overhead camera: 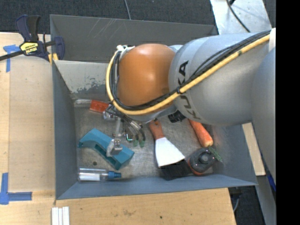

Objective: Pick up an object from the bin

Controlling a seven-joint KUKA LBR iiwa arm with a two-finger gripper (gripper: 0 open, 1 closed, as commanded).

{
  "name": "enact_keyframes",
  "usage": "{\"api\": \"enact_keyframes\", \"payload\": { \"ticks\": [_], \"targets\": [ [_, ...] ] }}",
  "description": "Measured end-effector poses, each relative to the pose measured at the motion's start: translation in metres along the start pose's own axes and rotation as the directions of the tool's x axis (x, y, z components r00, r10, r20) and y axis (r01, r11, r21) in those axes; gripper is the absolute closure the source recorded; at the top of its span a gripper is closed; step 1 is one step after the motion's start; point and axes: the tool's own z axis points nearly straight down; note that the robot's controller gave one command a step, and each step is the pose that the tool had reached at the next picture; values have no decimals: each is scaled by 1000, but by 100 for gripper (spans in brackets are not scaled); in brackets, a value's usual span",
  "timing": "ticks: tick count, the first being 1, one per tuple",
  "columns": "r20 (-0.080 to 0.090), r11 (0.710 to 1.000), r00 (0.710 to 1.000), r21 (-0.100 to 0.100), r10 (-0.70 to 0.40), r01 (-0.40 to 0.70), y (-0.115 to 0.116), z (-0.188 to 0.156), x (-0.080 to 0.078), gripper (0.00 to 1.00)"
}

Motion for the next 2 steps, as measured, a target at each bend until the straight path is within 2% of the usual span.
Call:
{"api": "enact_keyframes", "payload": {
  "ticks": [1,2],
  "targets": [
    [8,1000,1000,-3,3,-3,-1,-4,-2,0],
    [13,998,998,-5,66,-66,-6,63,-19,0]
  ]
}}
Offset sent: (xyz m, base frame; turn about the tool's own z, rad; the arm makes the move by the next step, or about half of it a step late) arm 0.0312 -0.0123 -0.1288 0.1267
